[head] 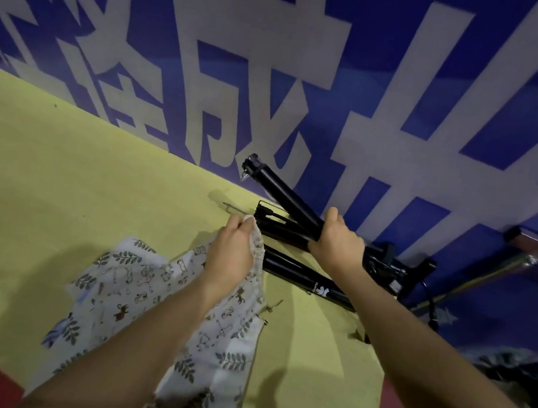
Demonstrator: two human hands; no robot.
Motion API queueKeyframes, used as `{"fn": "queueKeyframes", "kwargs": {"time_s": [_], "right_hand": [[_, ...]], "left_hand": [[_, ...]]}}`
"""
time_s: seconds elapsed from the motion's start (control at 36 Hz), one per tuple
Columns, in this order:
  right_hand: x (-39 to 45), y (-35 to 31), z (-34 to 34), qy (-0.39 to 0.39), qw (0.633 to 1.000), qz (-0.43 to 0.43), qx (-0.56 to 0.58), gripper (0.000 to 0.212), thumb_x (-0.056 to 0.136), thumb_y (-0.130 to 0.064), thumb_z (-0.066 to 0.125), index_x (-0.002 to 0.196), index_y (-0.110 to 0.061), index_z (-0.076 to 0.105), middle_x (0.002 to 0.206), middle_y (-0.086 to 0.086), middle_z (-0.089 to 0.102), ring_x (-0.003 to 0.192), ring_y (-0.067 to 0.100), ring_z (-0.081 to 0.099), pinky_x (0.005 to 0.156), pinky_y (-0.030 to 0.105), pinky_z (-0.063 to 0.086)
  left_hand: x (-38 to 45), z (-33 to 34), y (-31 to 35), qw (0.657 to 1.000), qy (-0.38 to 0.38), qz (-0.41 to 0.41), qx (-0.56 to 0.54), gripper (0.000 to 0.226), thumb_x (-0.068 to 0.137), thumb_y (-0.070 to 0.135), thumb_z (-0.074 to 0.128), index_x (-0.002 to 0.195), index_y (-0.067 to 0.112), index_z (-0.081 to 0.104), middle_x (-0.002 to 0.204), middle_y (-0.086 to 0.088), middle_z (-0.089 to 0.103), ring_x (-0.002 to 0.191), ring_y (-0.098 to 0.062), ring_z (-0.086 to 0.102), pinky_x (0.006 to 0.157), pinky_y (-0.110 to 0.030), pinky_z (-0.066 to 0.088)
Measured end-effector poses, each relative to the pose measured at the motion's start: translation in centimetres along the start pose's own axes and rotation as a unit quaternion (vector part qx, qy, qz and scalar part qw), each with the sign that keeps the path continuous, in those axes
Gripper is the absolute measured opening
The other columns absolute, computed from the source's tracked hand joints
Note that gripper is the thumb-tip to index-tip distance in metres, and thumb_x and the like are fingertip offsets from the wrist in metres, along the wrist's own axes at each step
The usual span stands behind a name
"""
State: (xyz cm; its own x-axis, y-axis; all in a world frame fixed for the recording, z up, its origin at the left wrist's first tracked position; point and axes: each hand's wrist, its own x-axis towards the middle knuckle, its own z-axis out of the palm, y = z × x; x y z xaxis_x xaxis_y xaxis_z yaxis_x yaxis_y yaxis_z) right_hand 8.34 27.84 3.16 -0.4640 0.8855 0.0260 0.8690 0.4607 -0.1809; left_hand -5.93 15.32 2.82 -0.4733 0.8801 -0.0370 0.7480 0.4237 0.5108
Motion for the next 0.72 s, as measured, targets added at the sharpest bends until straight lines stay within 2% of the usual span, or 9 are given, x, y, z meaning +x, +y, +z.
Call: {"fn": "queueKeyframes", "kwargs": {"time_s": [0.08,0.14,0.22,0.31,0.39,0.47,0.53,0.61,0.72], "right_hand": [[-1.2,-0.2,-1.3,0.006,1.000,0.004,0.017,0.049,0.084,-0.025,0.063,0.122,-0.014,0.034,0.107,0.008,0.055,0.085,0.030,0.061,0.061,0.034,0.038],[-2.7,-0.1,-2.1,0.004,1.000,-0.001,0.022,0.049,0.085,-0.030,0.061,0.124,-0.018,0.034,0.107,0.008,0.055,0.086,0.029,0.060,0.061,0.035,0.043],[-4.7,0.1,-2.8,0.020,1.000,-0.002,0.024,0.042,0.087,-0.048,0.054,0.117,-0.020,0.046,0.106,0.006,0.057,0.088,0.028,0.061,0.065,0.035,0.048],[-7.0,-0.1,-3.4,0.026,0.999,0.022,0.038,0.056,0.083,-0.068,0.047,0.114,-0.022,0.051,0.103,0.003,0.058,0.091,0.027,0.062,0.070,0.036,0.051],[-8.9,-0.4,-3.9,0.020,0.999,0.028,0.042,0.052,0.084,-0.058,0.053,0.119,-0.020,0.053,0.108,0.004,0.059,0.094,0.028,0.061,0.073,0.035,0.050],[-10.5,-0.4,-4.4,0.000,0.998,0.022,0.060,0.049,0.084,-0.037,0.060,0.128,-0.020,0.046,0.114,0.006,0.059,0.097,0.028,0.060,0.070,0.032,0.043],[-11.8,-0.3,-4.6,-0.006,0.996,0.019,0.085,0.051,0.083,-0.029,0.061,0.130,-0.024,0.041,0.111,0.006,0.062,0.095,0.028,0.060,0.072,0.035,0.047],[-13.4,0.1,-4.7,0.000,0.995,0.034,0.097,0.053,0.082,-0.028,0.062,0.130,-0.024,0.040,0.108,0.006,0.064,0.094,0.029,0.062,0.076,0.039,0.051],[-15.0,0.7,-4.4,0.006,0.997,0.041,0.066,0.049,0.082,-0.033,0.060,0.128,-0.028,0.043,0.106,0.005,0.065,0.097,0.032,0.061,0.077,0.042,0.053]], "left_hand": [[-0.6,-0.5,0.2,0.999,0.017,-0.003,-0.026,0.057,0.088,-0.007,0.042,0.143,0.007,0.036,0.130,-0.009,0.038,0.095,-0.027,0.054,0.069,-0.032,0.042],[-1.3,-1.1,0.4,0.999,0.028,0.000,-0.043,0.051,0.090,-0.001,0.042,0.140,0.007,0.039,0.128,-0.009,0.040,0.092,-0.029,0.056,0.070,-0.035,0.045],[-2.5,-1.6,0.5,0.998,0.029,0.009,-0.058,0.049,0.091,0.002,0.045,0.140,0.006,0.039,0.127,-0.010,0.039,0.096,-0.028,0.055,0.078,-0.035,0.047],[-3.6,-1.9,0.2,0.997,0.019,0.030,-0.064,0.057,0.088,-0.002,0.049,0.143,0.006,0.033,0.129,-0.010,0.038,0.098,-0.024,0.053,0.076,-0.029,0.045],[-4.8,-2.3,0.1,0.996,0.005,0.041,-0.074,0.069,0.086,-0.007,0.050,0.147,0.010,0.025,0.134,-0.007,0.034,0.093,-0.017,0.049,0.068,-0.025,0.043],[-5.6,-2.4,-0.1,0.995,-0.015,0.043,-0.094,0.079,0.081,-0.013,0.051,0.149,0.012,0.018,0.139,-0.006,0.030,0.104,-0.024,0.052,0.079,-0.034,0.053],[-6.2,-2.7,-0.2,0.993,-0.024,0.039,-0.109,0.084,0.081,-0.013,0.052,0.150,0.014,0.014,0.142,-0.005,0.028,0.111,-0.026,0.051,0.083,-0.037,0.053],[-6.8,-3.0,-0.4,0.990,-0.035,0.023,-0.135,0.087,0.083,-0.011,0.055,0.151,0.017,0.008,0.146,0.000,0.022,0.112,-0.024,0.051,0.083,-0.035,0.052],[-7.3,-3.5,-1.0,0.986,-0.041,0.000,-0.160,0.095,0.082,-0.009,0.059,0.151,0.016,-0.001,0.149,0.001,0.015,0.114,-0.030,0.051,0.080,-0.037,0.053]]}}
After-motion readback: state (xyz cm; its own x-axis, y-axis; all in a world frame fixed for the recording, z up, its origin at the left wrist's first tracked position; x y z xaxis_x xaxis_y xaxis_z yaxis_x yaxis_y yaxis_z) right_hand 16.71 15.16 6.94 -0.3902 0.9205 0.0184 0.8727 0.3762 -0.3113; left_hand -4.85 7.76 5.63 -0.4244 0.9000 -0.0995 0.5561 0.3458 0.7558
